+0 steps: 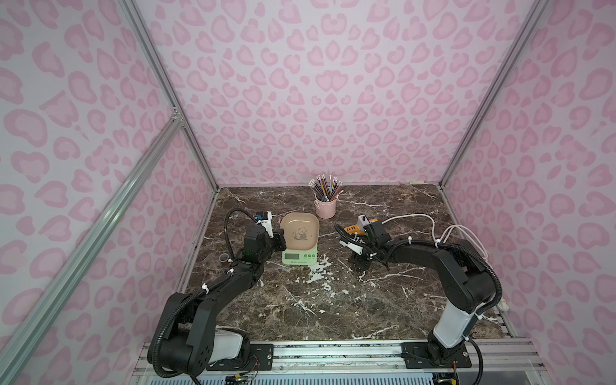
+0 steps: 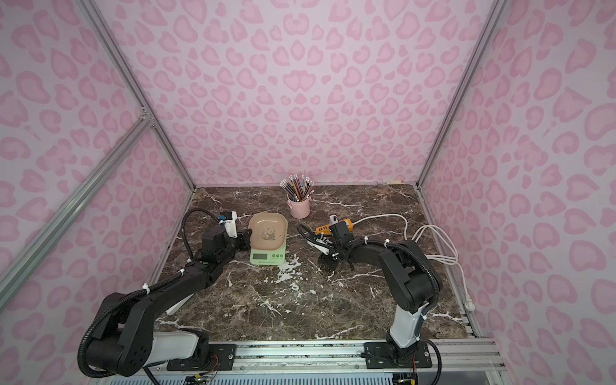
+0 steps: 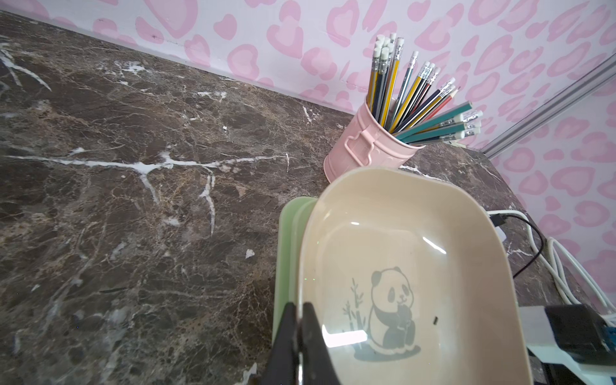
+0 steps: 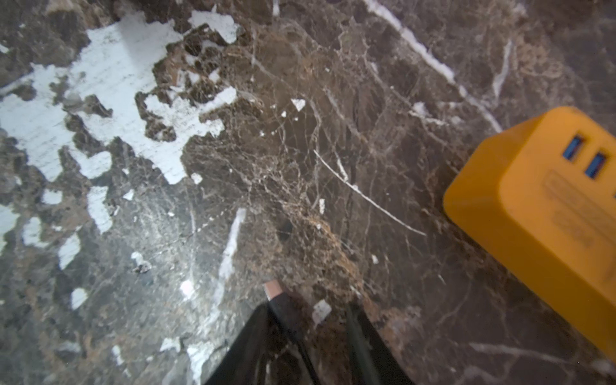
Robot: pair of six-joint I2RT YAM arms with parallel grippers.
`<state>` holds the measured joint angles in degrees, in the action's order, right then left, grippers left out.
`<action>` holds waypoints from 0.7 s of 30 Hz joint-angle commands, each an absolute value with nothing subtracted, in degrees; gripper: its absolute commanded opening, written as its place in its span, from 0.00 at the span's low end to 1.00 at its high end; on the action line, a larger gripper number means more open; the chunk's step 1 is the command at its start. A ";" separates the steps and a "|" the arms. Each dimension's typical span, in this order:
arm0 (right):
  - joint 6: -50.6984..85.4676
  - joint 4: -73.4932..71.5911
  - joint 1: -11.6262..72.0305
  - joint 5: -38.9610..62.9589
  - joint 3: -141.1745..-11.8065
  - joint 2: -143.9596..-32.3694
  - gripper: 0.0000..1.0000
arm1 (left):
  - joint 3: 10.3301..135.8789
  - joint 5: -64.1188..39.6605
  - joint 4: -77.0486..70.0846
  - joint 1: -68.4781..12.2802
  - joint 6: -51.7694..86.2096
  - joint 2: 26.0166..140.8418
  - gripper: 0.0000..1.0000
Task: Charge the electronic scale
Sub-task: Pick up the charging cable from the center of the board.
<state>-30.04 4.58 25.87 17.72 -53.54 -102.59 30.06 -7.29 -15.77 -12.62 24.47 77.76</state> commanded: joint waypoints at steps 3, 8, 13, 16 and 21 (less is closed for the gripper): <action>-31.19 4.93 25.99 18.07 -54.09 -103.47 0.31 | 30.09 -8.15 -21.01 -12.57 24.96 77.07 0.05; -31.33 4.51 25.74 18.24 -54.21 -103.20 0.10 | 30.09 -8.31 -20.94 -12.56 24.96 76.91 0.05; -30.28 4.52 24.18 22.32 -54.97 -101.99 0.03 | 30.16 -8.89 -20.88 -12.55 25.14 76.03 0.05; -29.63 5.05 22.99 26.74 -55.66 -100.87 0.02 | 30.33 -10.07 -21.29 -12.55 25.54 75.13 0.05; -28.97 5.65 21.64 35.46 -56.29 -98.07 0.02 | 32.10 -13.52 -21.40 -12.49 25.75 74.27 0.05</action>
<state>-29.36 5.37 22.09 27.81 -55.40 -99.42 30.63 -10.28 -15.84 -12.58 24.58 74.91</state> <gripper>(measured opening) 0.096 0.054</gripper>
